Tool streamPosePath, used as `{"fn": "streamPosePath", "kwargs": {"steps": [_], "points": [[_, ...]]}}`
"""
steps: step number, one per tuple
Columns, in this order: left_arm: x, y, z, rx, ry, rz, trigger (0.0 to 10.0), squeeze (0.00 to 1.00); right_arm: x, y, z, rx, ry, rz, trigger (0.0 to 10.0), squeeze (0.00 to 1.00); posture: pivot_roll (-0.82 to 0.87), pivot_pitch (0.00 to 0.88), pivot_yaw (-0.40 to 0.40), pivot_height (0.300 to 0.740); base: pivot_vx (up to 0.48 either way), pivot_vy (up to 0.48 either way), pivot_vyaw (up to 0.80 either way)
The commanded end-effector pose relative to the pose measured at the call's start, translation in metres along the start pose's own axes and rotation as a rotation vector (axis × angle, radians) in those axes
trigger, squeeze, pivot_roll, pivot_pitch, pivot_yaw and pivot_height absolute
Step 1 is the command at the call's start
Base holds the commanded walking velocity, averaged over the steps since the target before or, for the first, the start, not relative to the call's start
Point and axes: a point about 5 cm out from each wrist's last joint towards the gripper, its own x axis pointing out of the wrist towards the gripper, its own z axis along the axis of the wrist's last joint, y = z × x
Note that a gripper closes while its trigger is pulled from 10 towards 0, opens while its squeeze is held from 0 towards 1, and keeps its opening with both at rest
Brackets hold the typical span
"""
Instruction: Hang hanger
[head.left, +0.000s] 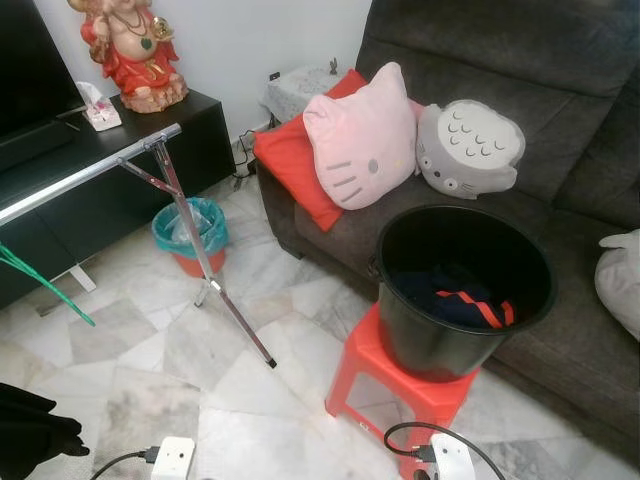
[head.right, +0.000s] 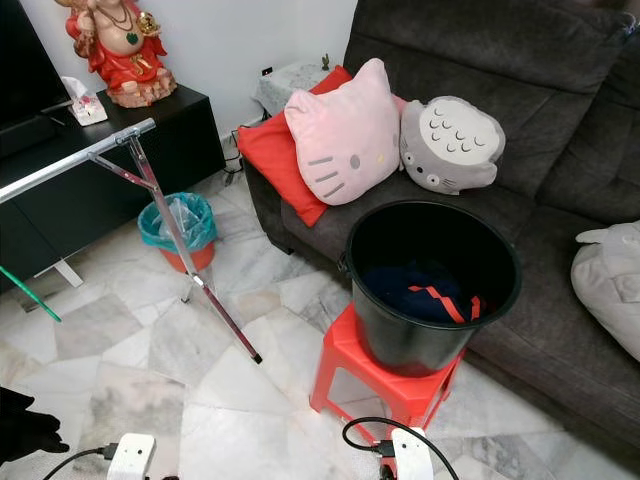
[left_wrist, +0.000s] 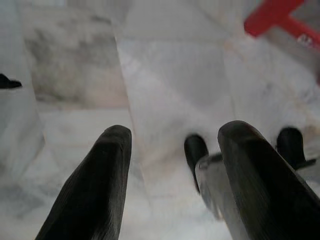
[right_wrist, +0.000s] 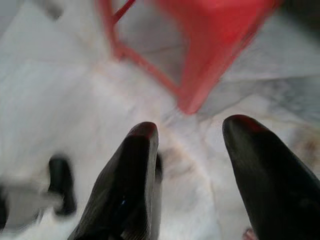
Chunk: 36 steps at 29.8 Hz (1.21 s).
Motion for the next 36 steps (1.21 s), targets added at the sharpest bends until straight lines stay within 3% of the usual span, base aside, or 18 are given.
{"fn": "streamPosePath", "kwargs": {"steps": [1,3,8,14,17,24,36], "points": [[0.007,-0.003,0.027,-0.011,-0.07,-0.018,10.0,0.0,0.001,-0.008,0.007,0.04,-0.037,-0.048,10.0,0.0,-0.07,0.0,0.025,0.74,0.0,0.0,0.0],[0.011,-0.008,0.046,0.02,-0.104,-0.042,10.0,0.0,0.001,-0.008,0.009,0.046,-0.047,-0.039,10.0,0.0,-0.07,0.0,0.032,0.74,0.0,0.0,0.0],[0.012,-0.008,0.051,0.024,-0.12,-0.039,10.0,0.0,0.001,-0.006,0.01,0.046,-0.049,-0.036,10.0,0.0,-0.08,0.0,0.037,0.74,0.0,0.0,0.0],[0.011,-0.007,0.041,0.026,-0.085,-0.032,10.0,0.0,0.0,0.001,0.003,0.046,-0.031,-0.01,10.0,0.0,-0.06,0.0,0.032,0.74,0.0,0.0,0.0],[0.008,0.005,0.036,-0.047,-0.081,0.034,10.0,0.0,-0.001,0.003,0.001,0.033,-0.023,0.007,10.0,0.0,-0.06,0.0,0.029,0.74,0.0,0.0,0.0],[0.006,0.007,0.021,-0.019,-0.002,0.011,10.0,0.0,0.001,0.008,0.007,0.02,-0.031,0.026,10.0,0.0,-0.06,0.0,0.034,0.74,0.0,0.0,0.0],[0.005,0.009,0.016,-0.038,0.016,0.012,10.0,0.0,0.001,0.011,0.008,0.039,-0.047,0.032,10.0,0.0,-0.06,0.0,0.041,0.74,0.0,0.0,0.0]]}}
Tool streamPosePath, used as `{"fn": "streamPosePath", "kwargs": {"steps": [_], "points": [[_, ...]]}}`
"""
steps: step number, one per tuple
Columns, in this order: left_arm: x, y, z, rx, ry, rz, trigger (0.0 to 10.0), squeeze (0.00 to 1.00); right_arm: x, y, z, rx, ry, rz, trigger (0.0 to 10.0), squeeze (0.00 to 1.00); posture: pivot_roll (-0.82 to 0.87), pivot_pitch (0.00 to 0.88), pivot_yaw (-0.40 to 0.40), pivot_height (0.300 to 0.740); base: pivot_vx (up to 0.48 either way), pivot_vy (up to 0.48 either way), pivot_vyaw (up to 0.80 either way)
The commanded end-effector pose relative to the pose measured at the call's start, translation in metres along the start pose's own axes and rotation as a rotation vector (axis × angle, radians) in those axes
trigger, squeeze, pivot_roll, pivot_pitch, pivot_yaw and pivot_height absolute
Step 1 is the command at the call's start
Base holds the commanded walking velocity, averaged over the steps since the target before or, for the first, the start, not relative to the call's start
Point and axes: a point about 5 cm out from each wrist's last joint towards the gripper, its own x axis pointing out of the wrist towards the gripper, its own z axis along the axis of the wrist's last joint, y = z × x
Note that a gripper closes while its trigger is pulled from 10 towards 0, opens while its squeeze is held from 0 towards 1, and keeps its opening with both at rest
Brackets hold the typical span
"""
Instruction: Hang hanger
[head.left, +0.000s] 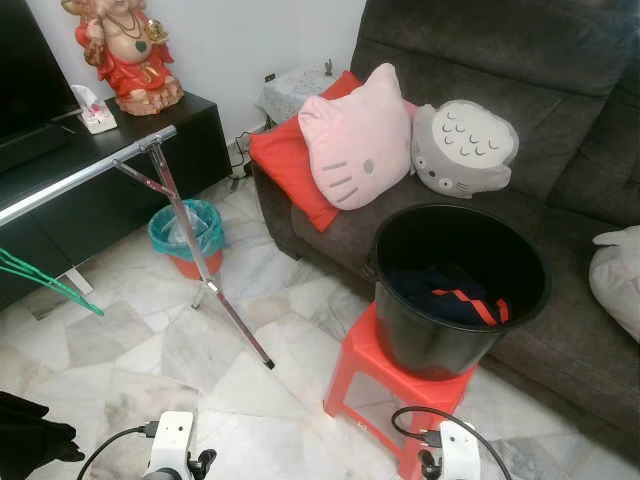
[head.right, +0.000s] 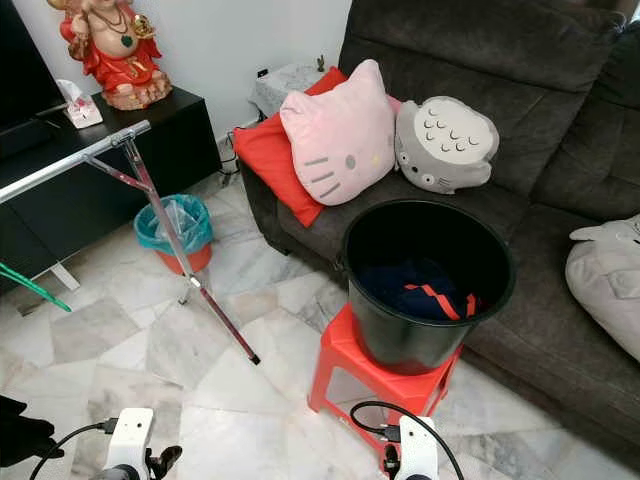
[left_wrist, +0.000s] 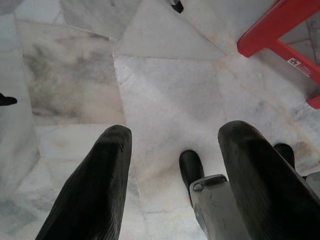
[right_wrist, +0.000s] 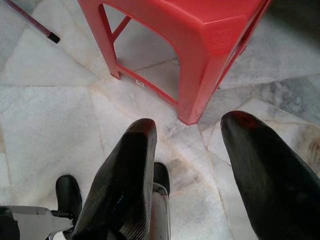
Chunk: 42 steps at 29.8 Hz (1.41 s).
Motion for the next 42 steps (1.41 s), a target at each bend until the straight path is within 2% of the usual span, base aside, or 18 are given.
{"fn": "streamPosePath", "kwargs": {"steps": [1,14,21,30,34,42], "points": [[-0.002,0.006,-0.007,-0.009,0.036,0.017,10.0,0.0,0.0,0.0,0.002,0.006,-0.012,-0.004,10.0,0.0,-0.06,0.0,0.041,0.74,0.0,0.0,0.0],[-0.003,0.005,-0.011,-0.01,0.06,0.017,10.0,0.0,0.001,-0.002,0.005,0.016,-0.026,-0.025,10.0,0.0,-0.06,0.0,0.042,0.74,0.0,0.0,0.0],[-0.003,0.006,-0.013,-0.01,0.068,0.016,10.0,0.0,0.001,-0.002,0.005,0.017,-0.025,-0.027,10.0,0.0,-0.06,0.0,0.042,0.74,0.0,0.0,-0.63],[-0.006,0.008,-0.023,-0.013,0.1,0.023,10.0,0.0,0.001,-0.002,0.006,0.015,-0.025,-0.03,10.0,0.0,-0.06,0.0,0.042,0.74,0.0,0.0,0.0],[-0.006,0.006,-0.025,-0.013,0.11,0.022,10.0,0.0,0.001,-0.002,0.006,0.014,-0.021,-0.032,10.0,0.0,-0.06,0.001,0.042,0.74,0.0,0.0,-0.6],[-0.007,0.007,-0.027,-0.011,0.121,0.027,10.0,0.0,0.001,-0.001,0.005,0.011,-0.022,-0.032,10.0,0.0,-0.06,0.0,0.044,0.74,0.256,0.0,-0.4]]}}
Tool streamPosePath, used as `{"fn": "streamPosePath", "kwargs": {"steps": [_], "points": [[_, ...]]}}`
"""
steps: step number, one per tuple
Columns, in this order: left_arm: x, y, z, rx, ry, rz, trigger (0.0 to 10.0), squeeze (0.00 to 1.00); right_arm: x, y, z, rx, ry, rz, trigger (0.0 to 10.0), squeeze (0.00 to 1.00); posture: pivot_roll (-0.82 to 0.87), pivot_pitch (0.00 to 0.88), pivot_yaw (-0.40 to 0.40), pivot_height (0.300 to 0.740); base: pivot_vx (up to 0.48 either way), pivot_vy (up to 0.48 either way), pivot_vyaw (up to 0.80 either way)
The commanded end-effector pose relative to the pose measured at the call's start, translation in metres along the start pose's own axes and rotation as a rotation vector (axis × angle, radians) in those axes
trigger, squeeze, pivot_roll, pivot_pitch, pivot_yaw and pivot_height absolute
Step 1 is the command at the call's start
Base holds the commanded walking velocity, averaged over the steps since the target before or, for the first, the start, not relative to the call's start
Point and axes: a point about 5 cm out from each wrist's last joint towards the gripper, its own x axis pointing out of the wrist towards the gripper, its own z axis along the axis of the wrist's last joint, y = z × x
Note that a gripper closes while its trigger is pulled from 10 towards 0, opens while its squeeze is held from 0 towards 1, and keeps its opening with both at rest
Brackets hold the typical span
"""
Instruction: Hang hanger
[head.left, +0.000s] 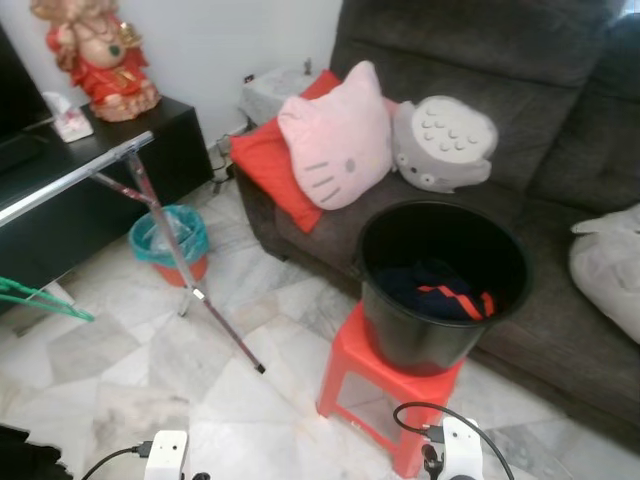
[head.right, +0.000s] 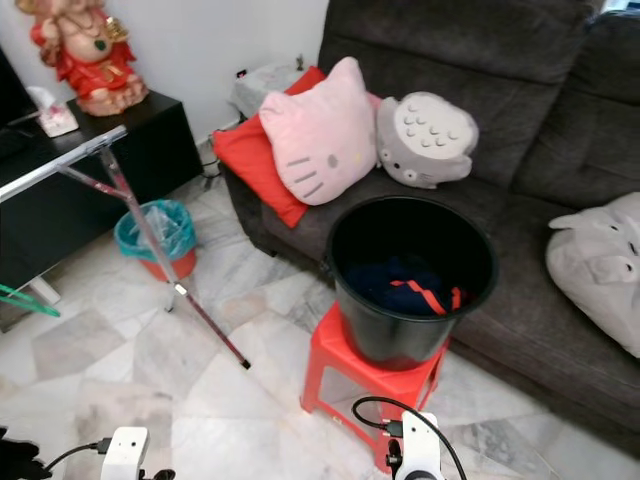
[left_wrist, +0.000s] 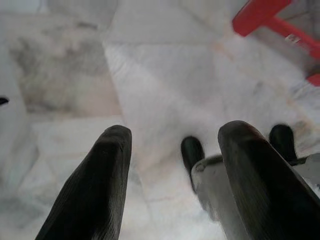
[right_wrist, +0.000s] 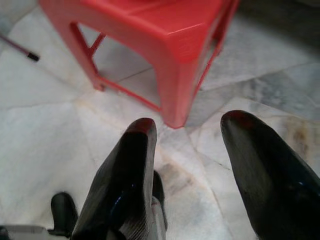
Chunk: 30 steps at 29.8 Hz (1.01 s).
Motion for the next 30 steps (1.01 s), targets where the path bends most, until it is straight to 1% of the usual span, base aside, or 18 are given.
{"fn": "streamPosePath", "kwargs": {"steps": [1,6,8,13,16,19,23,30], "points": [[-0.0021,0.005,-0.0086,-0.001,0.039,0.018,10.0,0.0,0.0008,0.0028,0.0023,-0.002,-0.001,0.002,10.0,0.0,-0.06,0.0,0.044,0.74,0.262,0.0,0.0],[-0.0023,0.0051,-0.0097,-0.002,0.043,0.019,10.0,0.0,0.0006,0.0025,0.0013,-0.003,0.006,0.001,10.0,0.0,-0.06,0.0,0.042,0.74,0.266,0.0,0.0],[-0.0025,0.005,-0.011,-0.002,0.048,0.019,10.0,0.0,0.0006,0.0025,0.0025,0.006,-0.009,0.005,10.0,0.0,-0.06,0.0,0.042,0.74,0.268,0.0,0.0],[-0.0029,0.0055,-0.012,-0.006,0.048,0.021,10.0,0.0,0.0006,0.0024,0.0014,0.005,0.004,0.004,10.0,0.0,-0.06,0.0,0.041,0.74,0.274,0.0,0.0],[-0.003,0.0069,-0.0118,-0.008,0.047,0.03,10.0,0.0,0.0006,0.0023,0.0007,0.012,0.01,0.004,10.0,0.0,-0.06,0.0,0.041,0.74,0.0,0.0,-0.69],[-0.0035,0.0082,-0.0128,-0.005,0.05,0.033,10.0,0.0,0.0003,0.003,-0.0009,-0.002,0.019,0.009,10.0,0.0,-0.06,0.0,0.041,0.74,0.0,0.0,-0.67],[-0.0026,0.0062,-0.0098,-0.002,0.038,0.024,10.0,0.0,-0.0001,0.0053,-0.0023,-0.002,0.023,0.014,10.0,0.0,-0.06,0.0,0.042,0.74,0.0,0.0,-0.65],[-0.003,0.0065,-0.0113,-0.004,0.041,0.022,10.0,0.0,-0.0003,0.0051,-0.0032,0.002,0.027,0.015,10.0,0.0,-0.06,0.0,0.043,0.74,0.0,0.0,-0.63]]}}
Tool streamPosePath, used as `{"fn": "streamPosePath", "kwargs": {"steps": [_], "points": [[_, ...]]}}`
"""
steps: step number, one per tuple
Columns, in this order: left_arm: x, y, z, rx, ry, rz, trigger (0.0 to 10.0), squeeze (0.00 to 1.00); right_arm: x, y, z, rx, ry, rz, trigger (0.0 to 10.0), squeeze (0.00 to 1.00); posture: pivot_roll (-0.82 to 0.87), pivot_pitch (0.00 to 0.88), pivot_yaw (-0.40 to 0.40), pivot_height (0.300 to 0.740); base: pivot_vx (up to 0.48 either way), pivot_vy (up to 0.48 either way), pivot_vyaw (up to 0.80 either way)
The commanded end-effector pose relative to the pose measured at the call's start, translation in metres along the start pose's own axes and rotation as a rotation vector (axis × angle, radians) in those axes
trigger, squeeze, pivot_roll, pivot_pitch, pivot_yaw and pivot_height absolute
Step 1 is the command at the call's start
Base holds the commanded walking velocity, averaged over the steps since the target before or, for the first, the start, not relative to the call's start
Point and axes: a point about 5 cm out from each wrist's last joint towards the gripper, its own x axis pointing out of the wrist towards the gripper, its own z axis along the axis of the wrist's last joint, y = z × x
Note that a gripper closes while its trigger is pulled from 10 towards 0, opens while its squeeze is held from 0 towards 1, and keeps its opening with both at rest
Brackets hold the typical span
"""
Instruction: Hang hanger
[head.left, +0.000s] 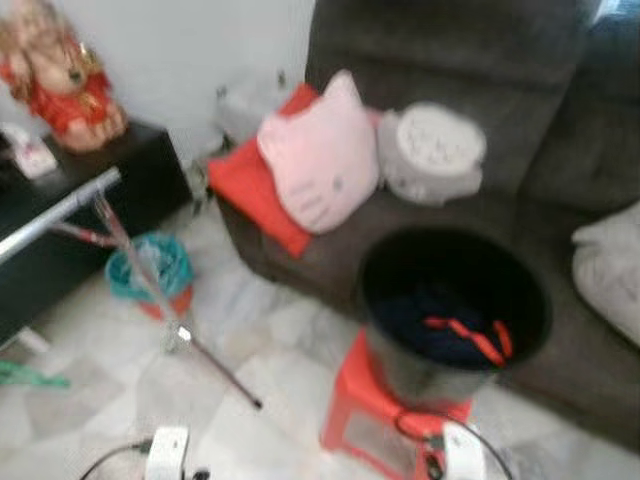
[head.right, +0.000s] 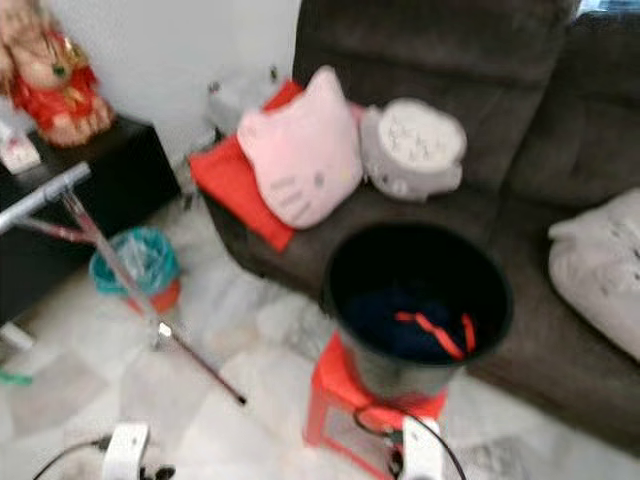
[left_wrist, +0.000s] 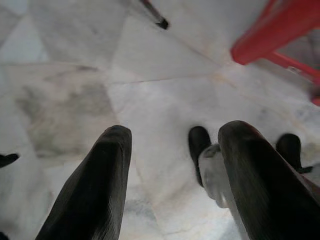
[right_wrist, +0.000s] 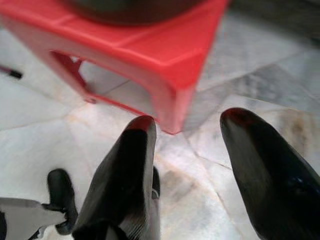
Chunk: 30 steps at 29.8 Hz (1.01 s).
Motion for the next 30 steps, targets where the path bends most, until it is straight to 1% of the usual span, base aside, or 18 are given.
{"fn": "streamPosePath", "kwargs": {"steps": [1,13,15,18,21,23,24,26,30], "points": [[-0.0024,0.0048,-0.0096,0.001,0.035,0.009,10.0,0.0,0.0007,0.0066,0.0028,0.01,-0.005,0.015,10.0,0.0,-0.06,0.0,0.043,0.74,0.0,0.0,-0.61],[-0.0022,0.0038,-0.0099,0.003,0.04,0.008,10.0,0.0,0.0011,0.0076,0.0038,0.008,-0.004,0.021,10.0,0.0,-0.06,0.003,0.044,0.74,0.0,0.0,-0.6],[-0.0022,0.0037,-0.0099,0.011,0.042,0.008,10.0,0.0,0.0011,0.0077,0.0037,0.007,-0.003,0.022,10.0,0.0,-0.06,0.003,0.044,0.74,0.0,0.0,-0.58],[-0.0022,0.0025,-0.0104,0.05,0.046,0.003,10.0,0.0,0.001,0.008,0.0035,0.006,-0.002,0.026,10.0,0.0,-0.06,0.003,0.044,0.74,0.0,0.0,-0.59],[-0.0025,0.0043,-0.0099,0.043,0.038,0.001,10.0,0.0,0.0009,0.0081,0.0028,0.008,0.001,0.026,10.0,0.0,-0.06,0.002,0.045,0.74,0.0,-0.161,-0.59],[-0.0027,0.0056,-0.0101,0.014,0.038,0.007,10.0,0.0,0.0008,0.0079,0.0024,0.007,0.002,0.027,10.0,0.0,-0.06,0.001,0.045,0.74,0.0,0.0,-0.59],[-0.0027,0.0059,-0.0099,0.014,0.036,0.008,10.0,0.0,0.0008,0.0079,0.0023,0.008,0.003,0.027,10.0,0.0,-0.06,0.0,0.045,0.74,0.0,0.0,-0.59],[-0.0026,0.0058,-0.0088,0.048,0.033,0.003,10.0,0.0,0.0008,0.0079,0.0022,0.009,0.004,0.028,10.0,0.0,-0.06,0.001,0.045,0.74,0.0,0.0,-0.59],[-0.0021,0.004,-0.0071,0.059,0.025,-0.004,10.0,0.0,0.0006,0.0093,0.0019,0.008,0.004,0.03,10.0,0.0,-0.06,0.002,0.045,0.74,0.0,-0.27,-0.59]]}}
